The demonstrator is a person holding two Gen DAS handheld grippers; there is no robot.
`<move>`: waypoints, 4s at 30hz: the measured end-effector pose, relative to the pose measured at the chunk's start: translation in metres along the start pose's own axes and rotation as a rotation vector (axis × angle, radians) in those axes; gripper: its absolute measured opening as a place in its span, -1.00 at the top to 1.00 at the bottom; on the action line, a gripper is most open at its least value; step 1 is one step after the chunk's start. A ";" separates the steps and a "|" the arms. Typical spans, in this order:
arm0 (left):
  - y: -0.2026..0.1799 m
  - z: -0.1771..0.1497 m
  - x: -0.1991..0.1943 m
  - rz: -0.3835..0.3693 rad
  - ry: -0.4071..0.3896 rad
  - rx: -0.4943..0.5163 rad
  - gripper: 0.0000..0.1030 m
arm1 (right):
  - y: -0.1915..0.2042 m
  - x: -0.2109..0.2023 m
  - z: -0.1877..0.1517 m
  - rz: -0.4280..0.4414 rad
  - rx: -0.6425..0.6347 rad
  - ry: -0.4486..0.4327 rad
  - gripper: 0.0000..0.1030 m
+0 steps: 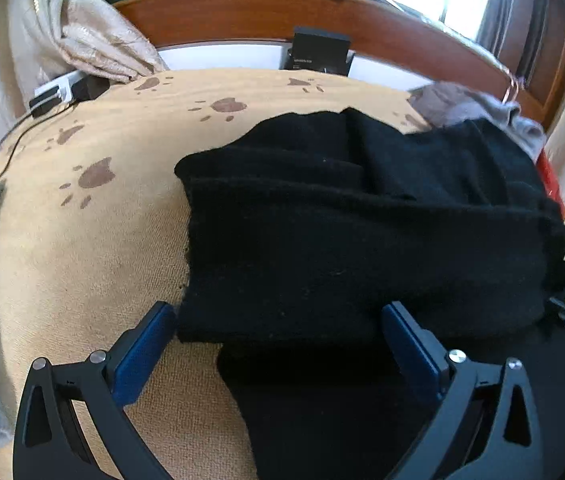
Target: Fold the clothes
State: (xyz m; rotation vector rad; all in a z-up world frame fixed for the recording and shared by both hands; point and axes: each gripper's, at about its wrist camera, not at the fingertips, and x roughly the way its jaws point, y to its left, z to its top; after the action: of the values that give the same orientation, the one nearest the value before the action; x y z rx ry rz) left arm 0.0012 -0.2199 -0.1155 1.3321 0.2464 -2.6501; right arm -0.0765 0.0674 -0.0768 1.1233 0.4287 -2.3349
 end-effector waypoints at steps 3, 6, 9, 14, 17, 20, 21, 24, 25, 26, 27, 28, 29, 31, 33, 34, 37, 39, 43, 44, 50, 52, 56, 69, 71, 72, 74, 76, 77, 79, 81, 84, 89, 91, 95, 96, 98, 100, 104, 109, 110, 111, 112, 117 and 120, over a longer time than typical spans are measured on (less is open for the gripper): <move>0.000 0.000 -0.001 0.000 0.000 0.000 -1.00 | -0.005 0.004 0.003 0.009 0.009 0.001 -1.00; 0.001 -0.001 -0.001 -0.007 -0.002 -0.004 -1.00 | -0.003 0.003 0.003 0.005 0.008 0.000 -1.00; 0.008 -0.006 -0.010 -0.013 -0.015 -0.042 -1.00 | -0.004 0.004 0.004 0.007 0.010 -0.002 -1.00; 0.018 -0.037 -0.057 -0.053 -0.087 -0.068 -1.00 | -0.005 -0.012 -0.001 -0.025 0.033 -0.072 -1.00; 0.021 -0.061 -0.092 -0.071 -0.136 -0.014 -1.00 | -0.020 -0.046 -0.013 0.020 0.124 -0.235 -1.00; 0.030 -0.089 -0.131 -0.150 -0.200 0.041 -1.00 | -0.028 -0.077 -0.034 0.149 0.198 -0.301 -1.00; 0.033 -0.095 -0.140 -0.185 -0.217 0.054 -1.00 | -0.027 -0.091 -0.044 0.191 0.197 -0.317 -1.00; 0.045 -0.121 -0.172 -0.309 -0.254 0.098 -1.00 | -0.015 -0.127 -0.067 0.231 0.121 -0.338 -1.00; 0.048 -0.129 -0.180 -0.342 -0.260 0.113 -1.00 | -0.010 -0.137 -0.075 0.250 0.097 -0.339 -1.00; 0.051 -0.136 -0.189 -0.368 -0.263 0.129 -1.00 | -0.004 -0.147 -0.083 0.270 0.075 -0.338 -1.00; 0.054 -0.144 -0.196 -0.377 -0.263 0.146 -1.00 | 0.000 -0.160 -0.093 0.295 0.057 -0.337 -1.00; 0.057 -0.151 -0.201 -0.378 -0.264 0.158 -1.00 | 0.003 -0.168 -0.099 0.319 0.046 -0.338 -1.00; 0.059 -0.157 -0.206 -0.377 -0.264 0.171 -1.00 | 0.006 -0.176 -0.106 0.343 0.037 -0.339 -1.00; 0.061 -0.170 -0.215 -0.365 -0.260 0.197 -1.00 | 0.013 -0.187 -0.121 0.396 0.032 -0.334 -1.00; 0.063 -0.183 -0.220 -0.357 -0.250 0.224 -1.00 | 0.020 -0.190 -0.134 0.452 0.048 -0.309 -1.00; 0.063 -0.190 -0.222 -0.354 -0.243 0.237 -1.00 | 0.025 -0.190 -0.141 0.471 0.052 -0.295 -1.00; 0.063 -0.214 -0.225 -0.391 -0.195 0.255 -1.00 | 0.038 -0.191 -0.163 0.502 0.052 -0.251 -1.00; 0.060 -0.232 -0.228 -0.439 -0.149 0.262 -1.00 | 0.045 -0.194 -0.178 0.512 0.042 -0.222 -0.98; 0.052 -0.265 -0.235 -0.563 -0.085 0.263 -1.00 | 0.051 -0.193 -0.195 0.536 0.041 -0.162 -0.86; 0.052 -0.269 -0.234 -0.587 -0.081 0.248 -1.00 | 0.052 -0.192 -0.199 0.532 0.040 -0.148 -0.77; 0.067 -0.282 -0.195 -0.667 0.035 0.042 -0.99 | 0.049 -0.185 -0.226 0.527 0.081 -0.092 -0.75; 0.077 -0.284 -0.181 -0.705 0.058 -0.044 -0.99 | 0.041 -0.181 -0.235 0.509 0.108 -0.077 -0.75; 0.093 -0.280 -0.157 -0.803 0.029 -0.211 -0.99 | 0.025 -0.169 -0.249 0.469 0.165 -0.035 -0.75; 0.071 -0.274 -0.141 -0.848 0.012 -0.209 -0.61 | 0.015 -0.123 -0.244 0.568 0.224 0.038 -0.65; 0.067 -0.275 -0.133 -0.856 0.043 -0.210 0.14 | 0.017 -0.117 -0.244 0.616 0.230 0.050 -0.33; 0.066 -0.276 -0.129 -0.859 0.061 -0.213 0.20 | 0.018 -0.113 -0.243 0.645 0.240 0.055 -0.07; 0.066 -0.278 -0.126 -0.881 0.089 -0.205 0.36 | 0.020 -0.108 -0.243 0.673 0.247 0.065 0.35; 0.063 -0.279 -0.126 -0.884 0.100 -0.181 0.63 | 0.019 -0.106 -0.245 0.690 0.259 0.071 0.47; 0.062 -0.280 -0.128 -0.883 0.103 -0.170 0.79 | 0.018 -0.106 -0.246 0.699 0.265 0.070 0.68; 0.058 -0.282 -0.134 -0.886 0.103 -0.161 0.89 | 0.017 -0.110 -0.248 0.714 0.265 0.062 0.84; 0.055 -0.280 -0.142 -0.903 0.086 -0.156 0.90 | 0.019 -0.116 -0.248 0.736 0.246 0.042 0.89; 0.049 -0.273 -0.155 -0.934 0.045 -0.149 0.91 | 0.026 -0.134 -0.246 0.765 0.195 -0.004 0.89; 0.045 -0.259 -0.182 -0.978 -0.018 -0.149 0.91 | 0.020 -0.166 -0.232 0.825 0.188 -0.132 0.89; 0.044 -0.248 -0.193 -1.001 -0.060 -0.144 0.91 | 0.013 -0.179 -0.225 0.847 0.193 -0.189 0.89; 0.048 -0.220 -0.215 -1.027 -0.156 -0.135 0.91 | 0.004 -0.197 -0.207 0.828 0.183 -0.269 0.89; 0.049 -0.212 -0.220 -1.026 -0.179 -0.129 0.91 | 0.003 -0.201 -0.202 0.821 0.180 -0.290 0.89; 0.052 -0.194 -0.229 -1.025 -0.231 -0.120 0.91 | 0.000 -0.210 -0.192 0.808 0.175 -0.332 0.89; 0.057 -0.177 -0.235 -1.030 -0.274 -0.118 0.91 | -0.005 -0.219 -0.185 0.790 0.167 -0.373 0.89; 0.063 -0.140 -0.241 -1.055 -0.355 -0.137 0.91 | -0.004 -0.236 -0.150 0.726 0.144 -0.465 0.89; 0.068 -0.095 -0.239 -1.052 -0.421 -0.162 0.91 | -0.017 -0.248 -0.108 0.630 0.138 -0.549 0.89; 0.069 -0.085 -0.236 -1.049 -0.428 -0.166 0.91 | -0.017 -0.245 -0.096 0.606 0.145 -0.556 0.89; 0.070 -0.076 -0.234 -1.042 -0.435 -0.167 0.91 | -0.019 -0.241 -0.084 0.575 0.154 -0.559 0.89; 0.071 -0.066 -0.231 -1.032 -0.444 -0.169 0.91 | -0.020 -0.238 -0.071 0.553 0.158 -0.562 0.89; 0.077 -0.011 -0.202 -1.010 -0.445 -0.225 0.91 | -0.025 -0.220 -0.008 0.444 0.144 -0.561 0.89; 0.080 0.014 -0.182 -0.972 -0.435 -0.262 0.91 | -0.026 -0.202 0.026 0.379 0.149 -0.538 0.90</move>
State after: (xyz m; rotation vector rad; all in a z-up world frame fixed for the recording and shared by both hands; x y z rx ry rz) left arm 0.1150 -0.2871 0.0335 0.5691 1.4140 -3.3522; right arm -0.0007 0.1380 0.1000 0.5316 -0.1460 -2.2257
